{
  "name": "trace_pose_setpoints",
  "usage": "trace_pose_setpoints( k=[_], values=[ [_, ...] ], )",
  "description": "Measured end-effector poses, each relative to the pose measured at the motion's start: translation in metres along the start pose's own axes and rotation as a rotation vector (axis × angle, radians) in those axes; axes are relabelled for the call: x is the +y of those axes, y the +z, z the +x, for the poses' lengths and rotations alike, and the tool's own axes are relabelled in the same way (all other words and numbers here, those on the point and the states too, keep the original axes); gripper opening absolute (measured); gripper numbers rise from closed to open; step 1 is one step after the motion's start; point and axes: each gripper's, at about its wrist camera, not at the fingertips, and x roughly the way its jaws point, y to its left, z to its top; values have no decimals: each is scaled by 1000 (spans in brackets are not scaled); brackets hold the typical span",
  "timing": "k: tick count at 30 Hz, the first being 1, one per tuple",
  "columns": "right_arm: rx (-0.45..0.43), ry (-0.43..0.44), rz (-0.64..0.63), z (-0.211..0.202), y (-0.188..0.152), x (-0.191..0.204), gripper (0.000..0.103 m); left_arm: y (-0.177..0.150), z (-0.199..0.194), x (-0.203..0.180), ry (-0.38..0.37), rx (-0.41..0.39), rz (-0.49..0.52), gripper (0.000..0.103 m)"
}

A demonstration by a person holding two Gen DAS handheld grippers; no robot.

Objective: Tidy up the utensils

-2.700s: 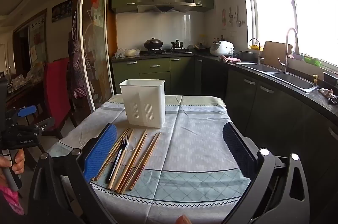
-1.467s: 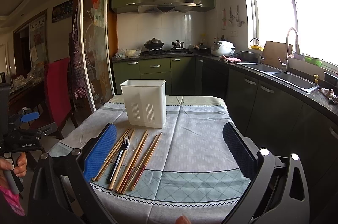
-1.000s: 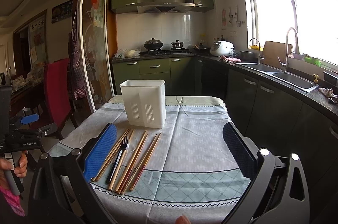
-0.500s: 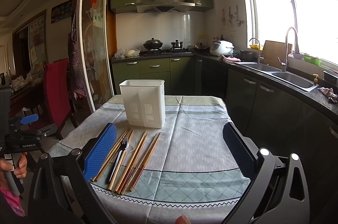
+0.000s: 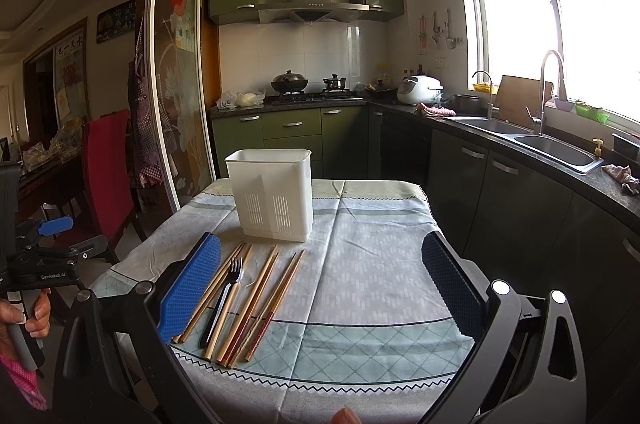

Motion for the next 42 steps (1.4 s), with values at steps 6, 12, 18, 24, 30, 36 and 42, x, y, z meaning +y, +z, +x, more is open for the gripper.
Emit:
trace_pose_setpoints(
  k=[6,12,18,24,30,36,42],
  values=[
    [13,1,3,6,-3,-2,99,0,3,-1,-8,10,2,97],
    [62,7,29,22,-7,-10,99,4,16,-7,-25,50,9,97],
    [208,-34,-37,62,0,-18,99,18,51,-15,-81,192,-25,97],
    [417,26,-29,114,6,-38,99,31,96,-33,-211,400,-81,97],
    [596,55,45,150,1,-65,99,30,131,-69,-260,552,-38,97],
    [636,55,100,153,3,-88,99,33,157,-92,-254,673,-6,80],
    [677,69,115,158,-6,-94,99,23,184,-99,-247,793,-35,64]
  ],
)
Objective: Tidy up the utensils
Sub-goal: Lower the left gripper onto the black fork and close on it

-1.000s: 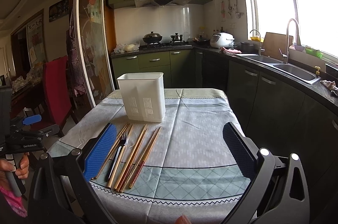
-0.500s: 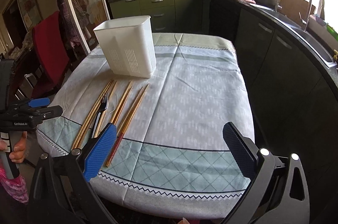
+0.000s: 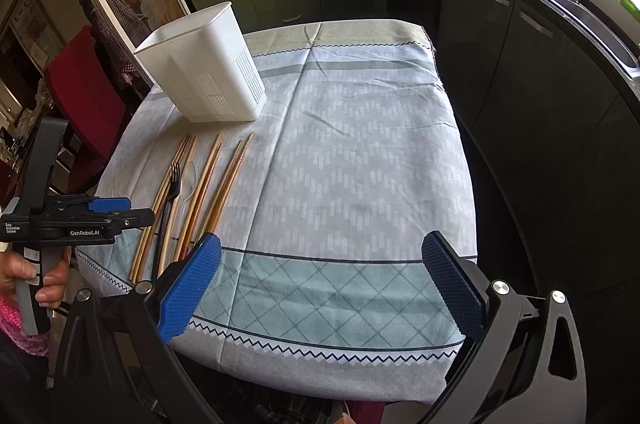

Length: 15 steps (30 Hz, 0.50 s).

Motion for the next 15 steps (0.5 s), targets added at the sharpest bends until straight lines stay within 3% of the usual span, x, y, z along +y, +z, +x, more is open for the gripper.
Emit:
trace_pose_setpoints(
  k=[4,9,15],
  values=[
    [14,17,-3,6,-5,-1,99,4,14,-4,-9,37,-4,49],
    [22,31,-10,9,-10,-1,99,11,31,-3,-9,80,-34,23],
    [21,34,-14,8,-13,-3,99,16,28,2,5,68,-59,19]
  ],
)
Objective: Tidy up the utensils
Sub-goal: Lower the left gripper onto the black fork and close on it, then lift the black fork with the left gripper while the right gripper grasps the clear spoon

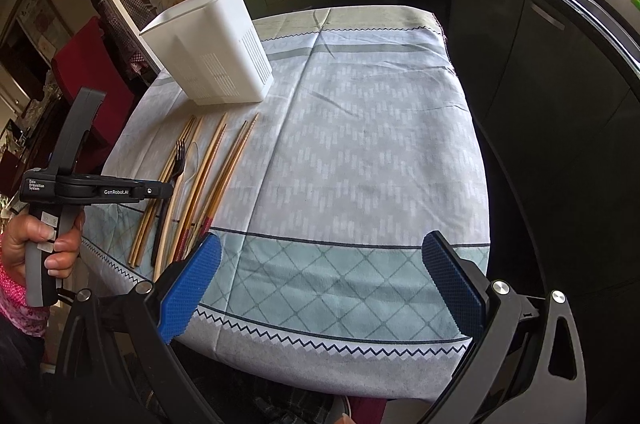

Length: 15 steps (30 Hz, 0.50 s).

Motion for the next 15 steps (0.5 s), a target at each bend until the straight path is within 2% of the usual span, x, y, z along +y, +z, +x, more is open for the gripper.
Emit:
trace_pose_setpoints(
  k=[6,12,15],
  values=[
    [12,-2,-4,6,0,1,99,2,7,7,4,24,-13,18],
    [23,-5,-22,10,-1,5,99,7,12,4,-14,23,-12,10],
    [28,-6,-19,12,-1,5,99,8,12,3,-13,18,-3,9]
  ],
)
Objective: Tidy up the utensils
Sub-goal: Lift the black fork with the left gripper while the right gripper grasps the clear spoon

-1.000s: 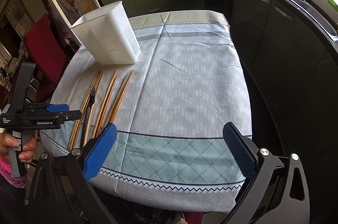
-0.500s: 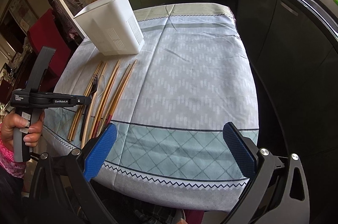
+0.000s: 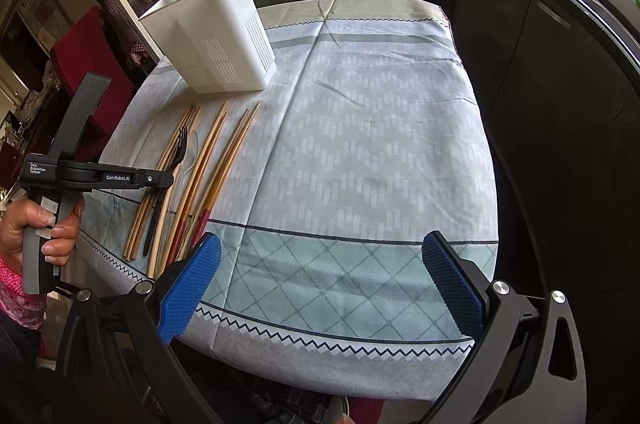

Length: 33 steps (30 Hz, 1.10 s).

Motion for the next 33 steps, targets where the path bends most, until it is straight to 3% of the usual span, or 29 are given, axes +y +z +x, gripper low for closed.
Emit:
trace_pose_setpoints(
  k=[5,9,16,19,21,23,27,33],
  values=[
    [13,11,-1,5,2,4,99,0,-4,3,-11,-15,7,9],
    [55,70,6,17,14,20,99,-5,-22,6,-26,-65,20,9],
    [268,231,-21,75,44,81,99,-12,-68,21,-6,-223,29,9],
    [311,206,-40,97,57,106,82,-17,-89,31,10,-294,29,9],
    [331,210,-24,110,65,116,50,-21,-101,38,19,-335,32,9],
    [360,223,-5,121,70,123,36,-25,-111,43,32,-376,34,9],
    [419,232,4,144,73,138,21,-31,-125,55,49,-434,30,9],
    [439,193,6,164,78,155,21,-36,-130,65,46,-448,33,9]
  ],
)
